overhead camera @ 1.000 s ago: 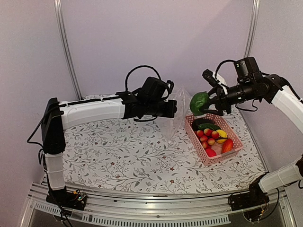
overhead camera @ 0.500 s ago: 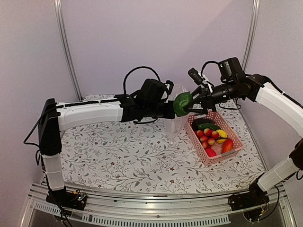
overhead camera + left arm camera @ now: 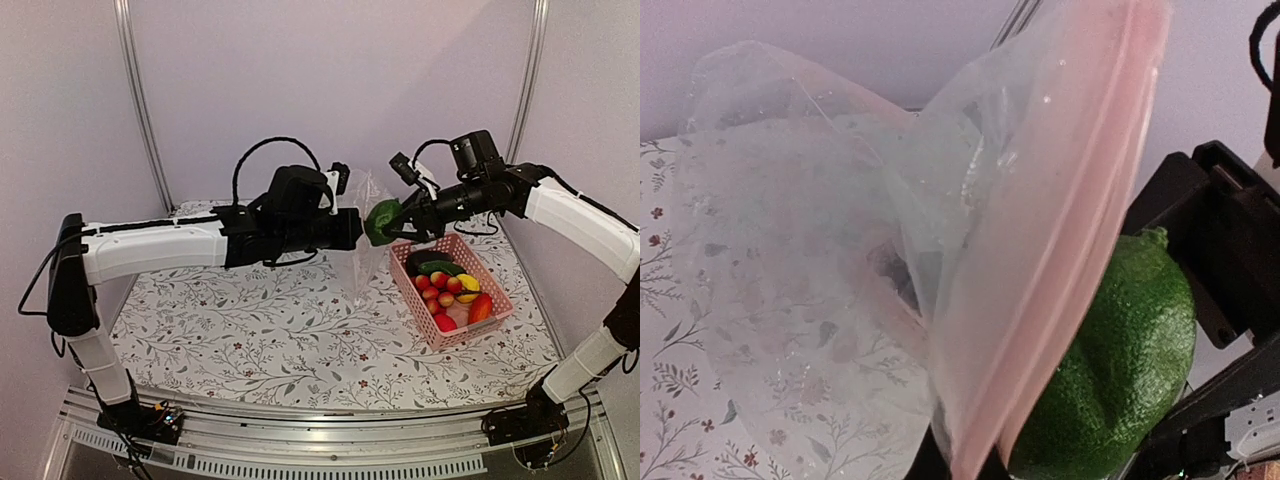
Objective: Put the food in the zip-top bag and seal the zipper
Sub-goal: Adjust the zipper food storage bag at the center of the board, then place the fake fruit in the zipper food storage bag.
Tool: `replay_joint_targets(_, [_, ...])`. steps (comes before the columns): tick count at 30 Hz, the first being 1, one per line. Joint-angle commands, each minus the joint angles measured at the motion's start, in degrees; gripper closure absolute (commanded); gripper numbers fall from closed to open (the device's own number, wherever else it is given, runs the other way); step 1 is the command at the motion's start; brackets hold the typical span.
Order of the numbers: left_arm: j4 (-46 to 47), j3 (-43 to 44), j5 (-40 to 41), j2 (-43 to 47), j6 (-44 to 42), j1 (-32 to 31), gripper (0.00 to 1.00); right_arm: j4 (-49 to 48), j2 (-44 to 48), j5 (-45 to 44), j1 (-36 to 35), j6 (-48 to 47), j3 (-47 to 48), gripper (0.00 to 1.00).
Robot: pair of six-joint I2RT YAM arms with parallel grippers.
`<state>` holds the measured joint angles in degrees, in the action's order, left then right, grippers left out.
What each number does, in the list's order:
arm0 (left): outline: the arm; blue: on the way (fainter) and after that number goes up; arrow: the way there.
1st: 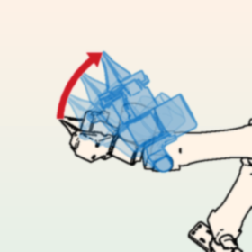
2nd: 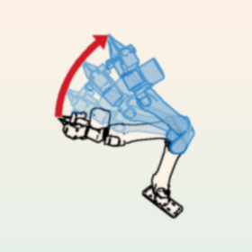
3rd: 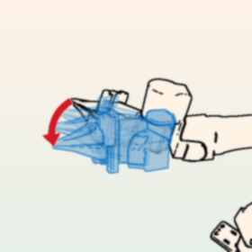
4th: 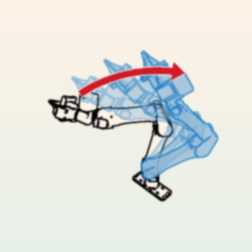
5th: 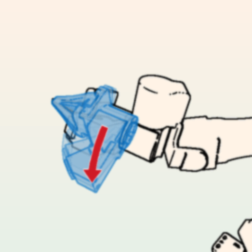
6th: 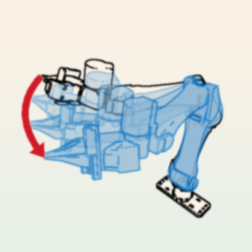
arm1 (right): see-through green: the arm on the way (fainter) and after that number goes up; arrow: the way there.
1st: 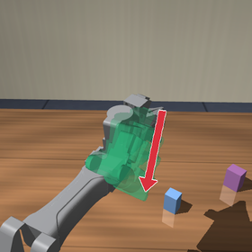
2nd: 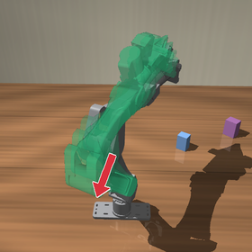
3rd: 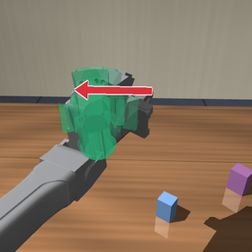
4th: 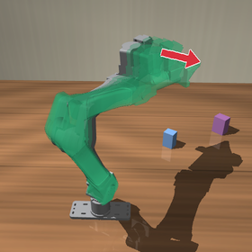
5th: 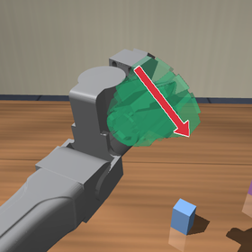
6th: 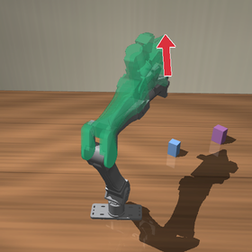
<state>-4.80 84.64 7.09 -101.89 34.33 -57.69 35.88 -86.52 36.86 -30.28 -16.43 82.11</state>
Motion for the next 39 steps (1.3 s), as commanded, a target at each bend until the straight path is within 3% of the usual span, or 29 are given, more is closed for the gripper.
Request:
replay_joint_targets(1, [2.93, -0.42, -0.78, 2.28, 0.58, -1.47, 1.0, -1.02, 0.44, -3.72, 0.03, 0.98, 1.25, 0.57])
replay_joint_targets(4, [-8.46, 3.23, 6.23, 3.46, -0.18, -1.7, 1.0, 0.05, 1.44, -3.65, 0.05, 0.78, 2.79, 0.57])
replay_joint_targets(9, [-33.84, 9.31, 25.65, 9.16, -4.55, -1.65, 1.0, 1.2, 3.73, -3.44, 0.04, 0.52, 3.46, 0.57])
replay_joint_targets(11, [-42.15, 12.4, 28.99, 8.77, -3.56, -1.83, 1.0, 1.11, 4.89, -1.28, 0.05, 0.22, 3.5, 0.57])
replay_joint_targets(13, [-44.97, 13.31, 26.41, 6.48, -2.53, -1.86, 1.0, 0.54, 5.36, 0.93, -0.1, 0.68, 3.54, 0.57])
replay_joint_targets(15, [-40.36, 11.74, 19.51, 3.98, -1.83, -1.81, 1.0, 0.03, 5.06, 2.6, -0.5, 0.95, 3.86, 0.58])
replay_joint_targets(18, [-24.45, 6.68, 10.18, 1.74, 0.14, -1.82, 1.0, -0.45, 4.29, 4.22, -0.74, 1.32, 4.28, 0.58])
replay_joint_targets(23, [-7.2, 3.2, 0.99, -2.63, 0.88, -1.74, 1.0, 0.14, 4.85, 5.92, -0.74, 1.47, 2.27, 0.58])
replay_joint_targets(34, [4.9, 1.43, -6.59, -6.21, 4.9, -0.38, 1.0, -5.36, 3.52, 13.14, -0.79, 6.66, -4.71, 0.59])
replay_joint_targets(39, [8.69, -0.46, -7.8, -5.19, 6.02, 0.14, 1.0, -6.71, 1.91, 11.6, -0.74, 7.02, -6.62, 0.59])
